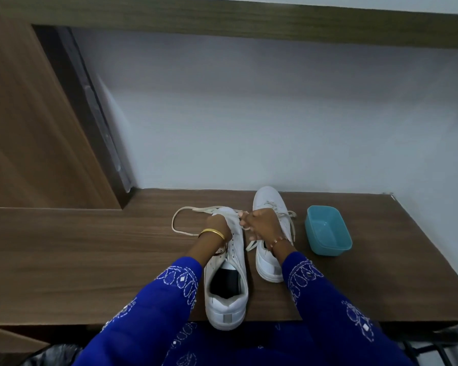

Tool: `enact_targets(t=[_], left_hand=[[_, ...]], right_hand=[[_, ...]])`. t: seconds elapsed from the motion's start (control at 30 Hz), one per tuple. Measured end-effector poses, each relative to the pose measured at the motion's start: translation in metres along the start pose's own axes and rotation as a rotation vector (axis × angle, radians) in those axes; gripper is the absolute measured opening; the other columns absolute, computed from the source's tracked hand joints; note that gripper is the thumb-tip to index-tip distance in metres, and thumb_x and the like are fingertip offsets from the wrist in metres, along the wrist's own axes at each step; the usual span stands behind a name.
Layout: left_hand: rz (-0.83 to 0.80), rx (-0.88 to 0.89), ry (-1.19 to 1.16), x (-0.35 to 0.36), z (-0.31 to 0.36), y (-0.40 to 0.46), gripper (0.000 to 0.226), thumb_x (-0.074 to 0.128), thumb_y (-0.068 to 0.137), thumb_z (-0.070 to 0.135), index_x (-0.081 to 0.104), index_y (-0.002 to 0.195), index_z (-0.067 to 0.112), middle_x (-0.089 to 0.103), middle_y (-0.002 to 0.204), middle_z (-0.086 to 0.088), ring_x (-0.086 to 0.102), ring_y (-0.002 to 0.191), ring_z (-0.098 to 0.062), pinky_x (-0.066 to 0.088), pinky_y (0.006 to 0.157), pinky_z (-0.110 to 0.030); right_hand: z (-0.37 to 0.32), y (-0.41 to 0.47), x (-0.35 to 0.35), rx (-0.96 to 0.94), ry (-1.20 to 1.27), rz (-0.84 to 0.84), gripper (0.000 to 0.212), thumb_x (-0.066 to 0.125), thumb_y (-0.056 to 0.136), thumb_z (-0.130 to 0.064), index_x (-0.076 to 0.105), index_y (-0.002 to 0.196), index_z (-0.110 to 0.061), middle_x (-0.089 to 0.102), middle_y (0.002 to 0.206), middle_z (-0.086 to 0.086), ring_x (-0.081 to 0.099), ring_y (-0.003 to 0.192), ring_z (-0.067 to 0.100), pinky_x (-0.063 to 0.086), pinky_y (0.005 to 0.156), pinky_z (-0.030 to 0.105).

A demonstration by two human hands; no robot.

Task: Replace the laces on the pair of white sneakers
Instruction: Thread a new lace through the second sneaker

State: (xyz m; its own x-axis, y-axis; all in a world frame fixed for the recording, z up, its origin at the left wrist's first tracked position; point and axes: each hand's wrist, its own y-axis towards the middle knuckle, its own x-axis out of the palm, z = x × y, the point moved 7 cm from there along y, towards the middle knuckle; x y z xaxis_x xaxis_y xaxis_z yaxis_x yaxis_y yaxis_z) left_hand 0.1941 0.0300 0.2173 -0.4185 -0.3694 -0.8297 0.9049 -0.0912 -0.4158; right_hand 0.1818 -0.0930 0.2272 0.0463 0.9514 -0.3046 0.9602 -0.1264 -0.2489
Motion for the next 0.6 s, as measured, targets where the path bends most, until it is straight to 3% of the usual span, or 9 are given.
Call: enact_targets(t=[0.1, 0.17, 0.23, 0.3, 0.33, 0.37, 0.43, 0.5, 0.6], left_hand=[[-0.065, -0.059, -0.211, 0.013, -0.015, 0.006, 0.026, 0.050, 0.090, 0.006, 0.060, 0.112, -0.004, 0.068, 0.106, -0.016, 0.063, 0.074, -0.022, 0.051, 0.061, -0.026], [-0.157, -0.098, -0.388, 0.025, -0.021, 0.004, 0.015, 0.047, 0.091, 0.001, 0.061, 0.096, -0.003, 0.071, 0.082, -0.017, 0.066, 0.063, -0.019, 0.053, 0.062, -0.029], [-0.120, -0.129, -0.635, 0.031, -0.028, 0.002, 0.018, 0.046, 0.091, -0.003, 0.052, 0.077, 0.007, 0.060, 0.059, -0.011, 0.057, 0.038, -0.007, 0.051, 0.050, -0.023], [-0.067, -0.148, -0.856, 0.036, -0.037, -0.001, 0.024, 0.042, 0.091, -0.006, 0.047, 0.074, 0.009, 0.053, 0.062, -0.009, 0.050, 0.029, -0.003, 0.047, 0.038, -0.018], [-0.056, -0.145, -0.908, 0.039, -0.040, -0.003, 0.025, 0.040, 0.092, -0.008, 0.048, 0.074, 0.009, 0.052, 0.063, -0.009, 0.049, 0.029, -0.002, 0.046, 0.037, -0.016], [-0.048, -0.139, -0.926, 0.040, -0.040, -0.005, 0.027, 0.038, 0.091, -0.009, 0.049, 0.074, 0.009, 0.052, 0.064, -0.008, 0.049, 0.029, -0.001, 0.046, 0.037, -0.015], [-0.034, -0.110, -0.945, 0.040, -0.039, -0.006, 0.029, 0.040, 0.090, -0.011, 0.051, 0.071, 0.008, 0.053, 0.061, -0.007, 0.048, 0.029, 0.000, 0.045, 0.037, -0.013], [-0.026, -0.112, -0.958, 0.040, -0.039, -0.007, 0.029, 0.042, 0.088, -0.012, 0.053, 0.070, 0.008, 0.053, 0.053, -0.005, 0.047, 0.028, 0.000, 0.043, 0.036, -0.012], [-0.049, -0.119, -0.980, 0.045, -0.039, -0.004, 0.029, 0.044, 0.088, -0.011, 0.054, 0.070, 0.008, 0.053, 0.038, 0.003, 0.046, 0.029, 0.001, 0.043, 0.037, -0.012]], right_hand=[[0.002, 0.001, -0.001, -0.045, -0.081, 0.062, 0.033, 0.062, 0.087, -0.029, 0.066, 0.059, -0.013, 0.069, 0.076, 0.020, 0.046, 0.044, 0.012, 0.038, 0.039, 0.013], [0.003, 0.001, 0.001, -0.065, -0.110, 0.058, 0.034, 0.061, 0.087, -0.030, 0.071, 0.063, -0.009, 0.067, 0.067, 0.016, 0.047, 0.049, 0.009, 0.039, 0.051, 0.016], [0.005, 0.002, 0.003, -0.065, -0.116, 0.046, 0.035, 0.062, 0.087, -0.030, 0.073, 0.066, -0.004, 0.065, 0.062, 0.012, 0.055, 0.061, 0.012, 0.041, 0.064, 0.022], [0.007, 0.002, 0.007, -0.065, -0.091, 0.023, 0.032, 0.063, 0.086, -0.028, 0.073, 0.066, -0.005, 0.069, 0.073, 0.018, 0.060, 0.074, 0.015, 0.043, 0.077, 0.027], [0.007, 0.002, 0.009, -0.072, -0.082, 0.014, 0.031, 0.063, 0.086, -0.026, 0.072, 0.063, -0.007, 0.070, 0.077, 0.020, 0.059, 0.071, 0.013, 0.044, 0.078, 0.027], [0.007, 0.001, 0.010, -0.080, -0.078, 0.013, 0.030, 0.064, 0.086, -0.024, 0.069, 0.059, -0.011, 0.069, 0.077, 0.021, 0.057, 0.062, 0.008, 0.045, 0.074, 0.024], [0.008, -0.001, 0.010, -0.070, -0.064, 0.011, 0.033, 0.063, 0.087, -0.018, 0.061, 0.054, -0.015, 0.068, 0.067, 0.015, 0.050, 0.041, 0.000, 0.042, 0.051, 0.009], [0.014, -0.002, 0.014, -0.014, -0.051, -0.034, 0.032, 0.061, 0.088, -0.012, 0.056, 0.057, -0.007, 0.062, 0.053, 0.002, 0.043, 0.028, -0.001, 0.032, 0.033, 0.008], [0.022, 0.000, 0.015, 0.030, -0.015, -0.020, 0.029, 0.062, 0.086, -0.007, 0.053, 0.059, -0.003, 0.058, 0.062, 0.014, 0.042, 0.027, 0.001, 0.038, 0.033, 0.014]])
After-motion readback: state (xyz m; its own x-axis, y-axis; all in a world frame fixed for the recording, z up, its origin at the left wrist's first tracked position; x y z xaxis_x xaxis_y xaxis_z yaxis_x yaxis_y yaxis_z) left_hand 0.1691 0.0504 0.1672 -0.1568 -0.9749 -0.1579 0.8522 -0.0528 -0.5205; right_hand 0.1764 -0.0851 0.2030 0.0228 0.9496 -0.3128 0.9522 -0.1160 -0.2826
